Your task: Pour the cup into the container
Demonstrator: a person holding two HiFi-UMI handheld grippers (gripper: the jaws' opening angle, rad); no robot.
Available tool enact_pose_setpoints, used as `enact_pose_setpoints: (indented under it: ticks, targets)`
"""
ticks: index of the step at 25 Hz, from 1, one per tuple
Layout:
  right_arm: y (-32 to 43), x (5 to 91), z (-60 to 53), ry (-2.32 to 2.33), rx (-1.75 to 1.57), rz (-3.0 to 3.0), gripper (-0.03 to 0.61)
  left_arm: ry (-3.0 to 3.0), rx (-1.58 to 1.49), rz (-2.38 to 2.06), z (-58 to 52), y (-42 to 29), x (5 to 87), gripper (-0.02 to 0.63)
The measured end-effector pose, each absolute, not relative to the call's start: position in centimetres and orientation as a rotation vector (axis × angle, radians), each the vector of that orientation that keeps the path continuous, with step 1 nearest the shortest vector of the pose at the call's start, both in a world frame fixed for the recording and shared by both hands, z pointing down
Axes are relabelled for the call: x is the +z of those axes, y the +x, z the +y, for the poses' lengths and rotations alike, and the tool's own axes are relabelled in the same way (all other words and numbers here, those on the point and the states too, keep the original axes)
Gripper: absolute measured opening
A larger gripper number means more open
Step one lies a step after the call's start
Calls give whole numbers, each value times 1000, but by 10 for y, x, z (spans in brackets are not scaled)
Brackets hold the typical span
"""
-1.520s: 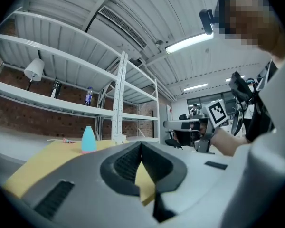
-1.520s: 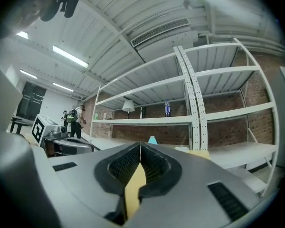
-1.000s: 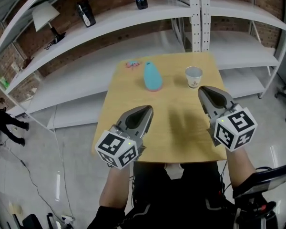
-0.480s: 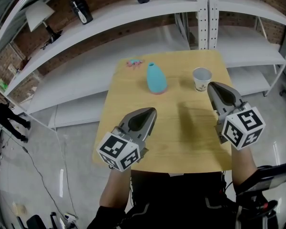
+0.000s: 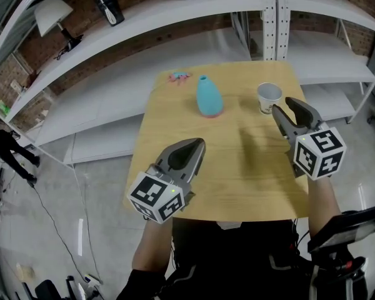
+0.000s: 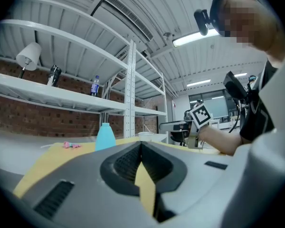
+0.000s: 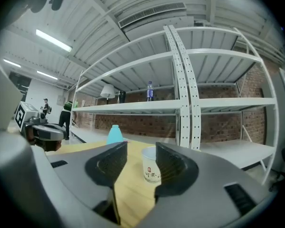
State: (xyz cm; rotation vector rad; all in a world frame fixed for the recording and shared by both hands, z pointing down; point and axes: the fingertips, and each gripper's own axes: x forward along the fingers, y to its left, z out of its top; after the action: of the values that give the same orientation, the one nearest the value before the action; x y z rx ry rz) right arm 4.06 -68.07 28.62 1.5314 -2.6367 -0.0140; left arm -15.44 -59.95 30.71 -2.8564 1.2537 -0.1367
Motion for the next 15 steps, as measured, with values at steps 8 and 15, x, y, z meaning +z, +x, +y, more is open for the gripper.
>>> enact_pose_setpoints:
  ticks: [8,15]
  targets:
    - [39,318,-718,1597,176,-2514,304,-2862,-159,1202,-616,-152,306,-2]
    - [34,346,-742,1575,269,-2454,328,-2889,-223,1132,-631,-145,308,-2]
